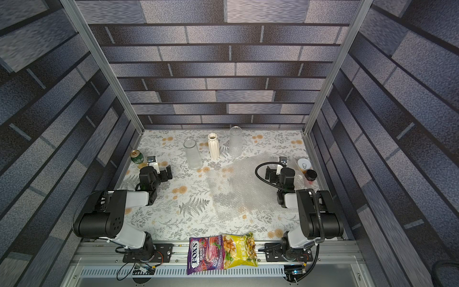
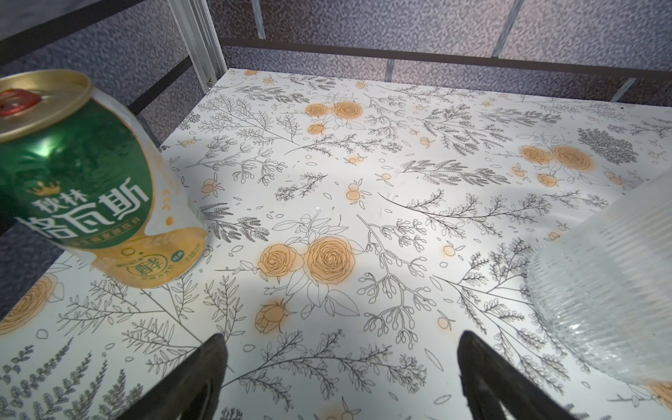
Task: Unwrap the vase from the bubble wrap
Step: Reset both arms
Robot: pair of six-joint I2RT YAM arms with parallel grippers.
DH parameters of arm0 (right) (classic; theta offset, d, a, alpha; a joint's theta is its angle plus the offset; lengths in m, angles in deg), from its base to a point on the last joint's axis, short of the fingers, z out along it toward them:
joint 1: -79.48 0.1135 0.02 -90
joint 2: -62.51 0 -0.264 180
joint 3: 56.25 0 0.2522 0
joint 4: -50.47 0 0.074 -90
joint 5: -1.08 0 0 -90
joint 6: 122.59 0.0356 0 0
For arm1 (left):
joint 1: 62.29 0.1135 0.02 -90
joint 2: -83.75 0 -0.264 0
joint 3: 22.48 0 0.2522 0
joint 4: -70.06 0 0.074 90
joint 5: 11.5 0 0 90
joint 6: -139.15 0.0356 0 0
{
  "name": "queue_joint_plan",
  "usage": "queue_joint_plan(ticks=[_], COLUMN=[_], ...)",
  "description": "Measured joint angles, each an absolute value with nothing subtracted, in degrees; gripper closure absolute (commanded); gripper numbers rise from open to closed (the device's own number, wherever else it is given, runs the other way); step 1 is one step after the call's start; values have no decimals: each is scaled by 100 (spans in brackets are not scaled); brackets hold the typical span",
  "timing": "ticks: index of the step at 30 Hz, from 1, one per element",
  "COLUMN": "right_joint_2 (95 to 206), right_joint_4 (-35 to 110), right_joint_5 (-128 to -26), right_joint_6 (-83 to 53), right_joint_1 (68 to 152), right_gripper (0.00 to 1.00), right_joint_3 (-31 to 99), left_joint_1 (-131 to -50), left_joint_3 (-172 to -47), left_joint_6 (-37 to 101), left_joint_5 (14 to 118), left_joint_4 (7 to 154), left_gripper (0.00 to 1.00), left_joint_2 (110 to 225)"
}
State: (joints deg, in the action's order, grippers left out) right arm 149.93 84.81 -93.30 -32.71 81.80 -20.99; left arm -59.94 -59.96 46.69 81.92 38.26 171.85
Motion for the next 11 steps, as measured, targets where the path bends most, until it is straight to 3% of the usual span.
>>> queue_joint_plan(ticks=[11], right_joint_2=[14993], right_joint_4=[8477], right_joint_5=[-9330], right_joint_6=[-3271], right_joint_1=[8180], right_gripper=[0], right_joint_3=[-2099], left_joint_1=[-5911], left_joint_3=[-5996], left_joint_6=[4666], left_joint_5=[8153], left_joint_4=[3832], left_gripper=[0], left_joint_2=[17185])
